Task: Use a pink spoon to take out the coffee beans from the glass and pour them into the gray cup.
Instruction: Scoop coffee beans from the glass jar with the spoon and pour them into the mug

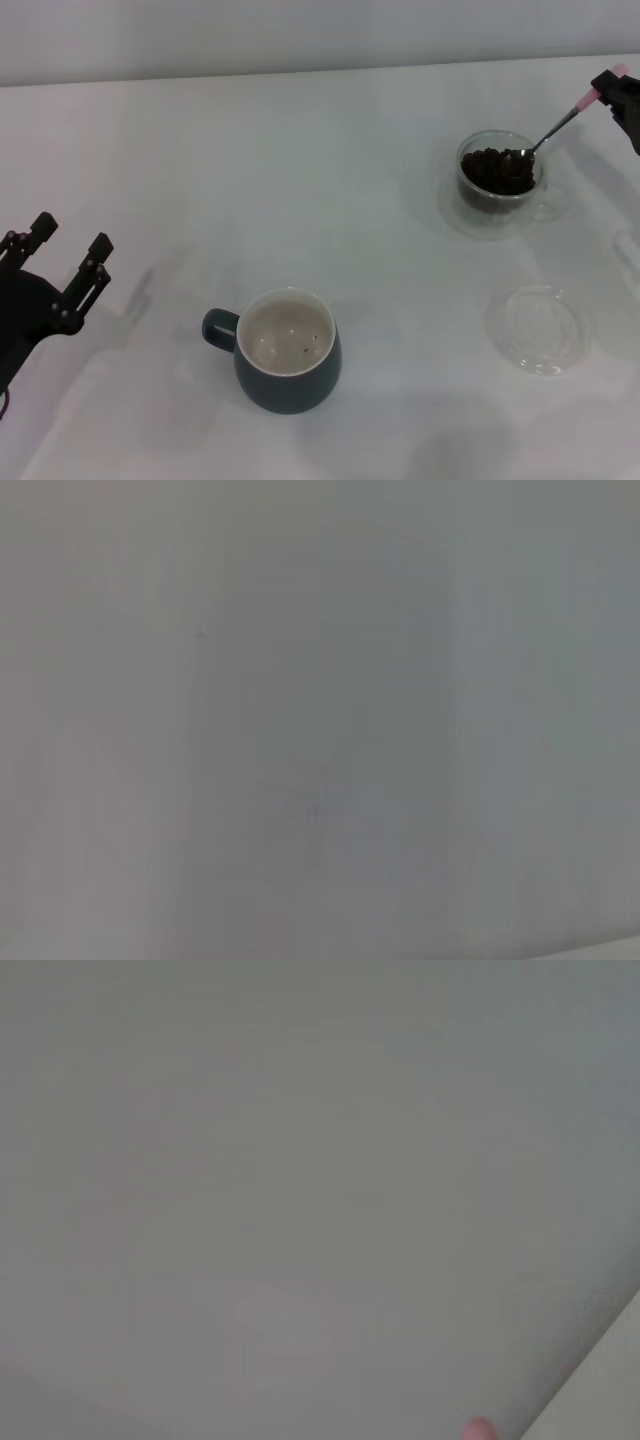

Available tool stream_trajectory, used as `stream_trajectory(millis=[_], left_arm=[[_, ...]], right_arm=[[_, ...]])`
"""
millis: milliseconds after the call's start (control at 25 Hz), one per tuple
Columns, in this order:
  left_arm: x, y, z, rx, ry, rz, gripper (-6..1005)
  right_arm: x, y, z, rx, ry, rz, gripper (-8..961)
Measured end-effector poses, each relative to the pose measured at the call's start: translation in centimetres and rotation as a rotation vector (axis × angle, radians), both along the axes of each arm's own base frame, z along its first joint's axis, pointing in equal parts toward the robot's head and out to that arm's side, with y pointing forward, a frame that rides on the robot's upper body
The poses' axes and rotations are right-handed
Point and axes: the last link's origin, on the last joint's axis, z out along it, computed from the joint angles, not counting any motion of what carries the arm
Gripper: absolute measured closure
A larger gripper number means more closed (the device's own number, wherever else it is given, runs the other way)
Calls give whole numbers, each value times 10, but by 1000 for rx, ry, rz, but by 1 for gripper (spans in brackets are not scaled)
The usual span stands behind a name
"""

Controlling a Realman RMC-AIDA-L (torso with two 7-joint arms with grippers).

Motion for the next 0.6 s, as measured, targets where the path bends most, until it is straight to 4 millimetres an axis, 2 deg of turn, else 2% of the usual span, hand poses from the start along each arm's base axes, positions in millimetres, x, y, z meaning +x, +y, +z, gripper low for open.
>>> stream_trajectory(millis=[600], left_arm=[[1,1,-1,-1,-1,-4,348]], right_arm=[[-8,-6,-4,-14,6,66,813]])
